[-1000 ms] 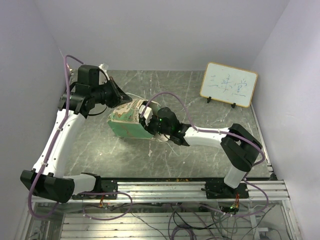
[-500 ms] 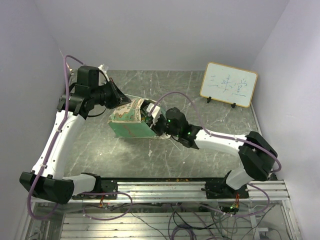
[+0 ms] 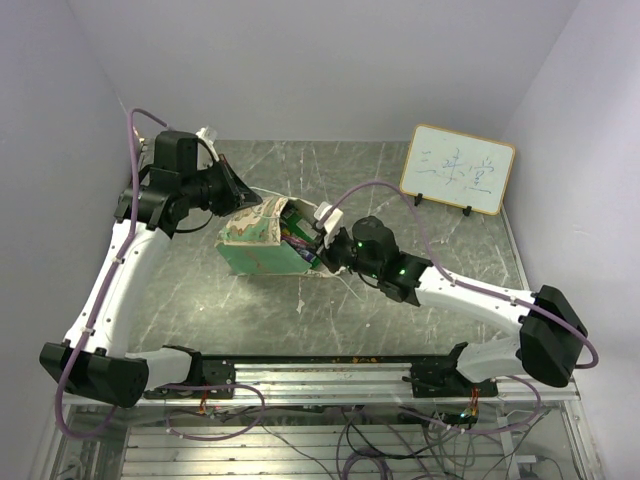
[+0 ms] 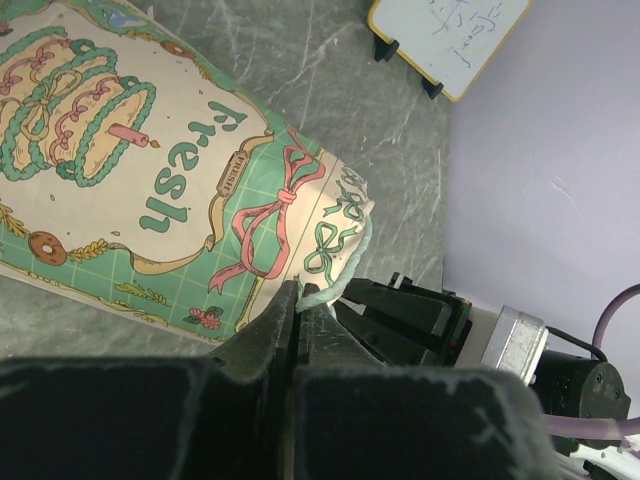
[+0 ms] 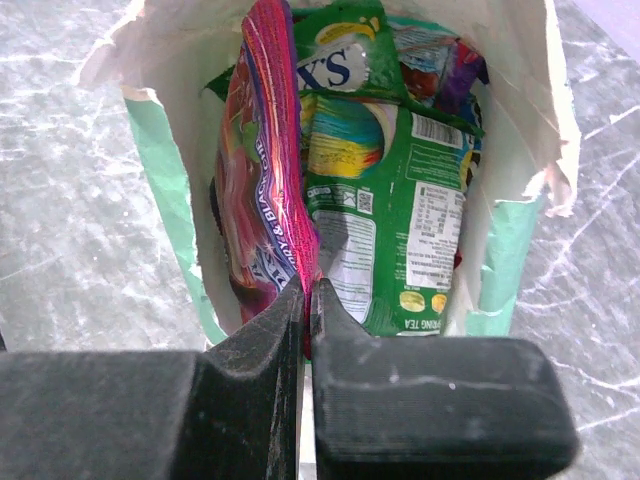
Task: Take the snacks out of the paper bag
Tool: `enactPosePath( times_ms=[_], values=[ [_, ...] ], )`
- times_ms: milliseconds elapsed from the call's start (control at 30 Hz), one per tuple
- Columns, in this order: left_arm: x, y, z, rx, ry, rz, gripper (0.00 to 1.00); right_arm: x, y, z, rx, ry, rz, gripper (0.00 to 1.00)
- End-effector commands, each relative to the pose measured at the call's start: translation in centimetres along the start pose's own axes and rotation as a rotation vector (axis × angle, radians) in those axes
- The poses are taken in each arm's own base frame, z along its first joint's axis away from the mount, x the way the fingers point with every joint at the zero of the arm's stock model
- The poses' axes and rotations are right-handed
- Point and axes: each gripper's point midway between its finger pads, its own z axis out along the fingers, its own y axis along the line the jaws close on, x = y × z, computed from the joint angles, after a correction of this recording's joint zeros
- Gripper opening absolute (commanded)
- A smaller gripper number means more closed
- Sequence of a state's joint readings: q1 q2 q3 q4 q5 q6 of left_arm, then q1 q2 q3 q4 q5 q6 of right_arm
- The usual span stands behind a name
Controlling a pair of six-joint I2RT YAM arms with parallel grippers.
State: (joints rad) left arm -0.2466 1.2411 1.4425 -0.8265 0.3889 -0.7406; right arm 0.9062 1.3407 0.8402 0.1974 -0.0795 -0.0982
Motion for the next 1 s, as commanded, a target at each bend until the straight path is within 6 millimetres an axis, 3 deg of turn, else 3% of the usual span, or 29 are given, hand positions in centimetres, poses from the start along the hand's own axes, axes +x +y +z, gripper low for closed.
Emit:
enactPosePath(
  times_ms=[0,133,300,433,500,733,967],
  values=[
    [-1.1,-0.6,0.2,0.03,-0.038,0.018,0.07,0.5,-1.7,-0.6,0.094,0.021,0.017,0.0],
    [-1.2,-0.7,0.2,0.034,-0.038,0.015,0.07,1.4,-2.6,-0.6,0.122,0.041,-0.014,0.0],
    [-1.1,-0.6,0.0,0.02,-0.034,0.011,0.07,-0.1,-3.4,-1.8,0.093,-0.023,0.02,0.0],
    [-1.0,-0.6,0.0,0.025,-0.032,0.009,0.07,-1.2,-1.9,-1.7,-0.008,-0.066,0.036,0.0],
    [-1.1,-0.5,0.0,0.019,-0.034,0.011,0.07,-2.7,-1.4,-1.6,-0.042,-0.095,0.06,0.0],
    [-2.1,-0.9,-0.4,0.009,-0.073,0.011,0.07,-11.0,-1.1,-2.9,-0.089,-0.225,0.161,0.0],
    [-4.3,-0.6,-2.4,-0.027,-0.166,-0.003,0.07,-15.2,-2.8,-4.1,-0.006,-0.24,0.271,0.0]
  ],
)
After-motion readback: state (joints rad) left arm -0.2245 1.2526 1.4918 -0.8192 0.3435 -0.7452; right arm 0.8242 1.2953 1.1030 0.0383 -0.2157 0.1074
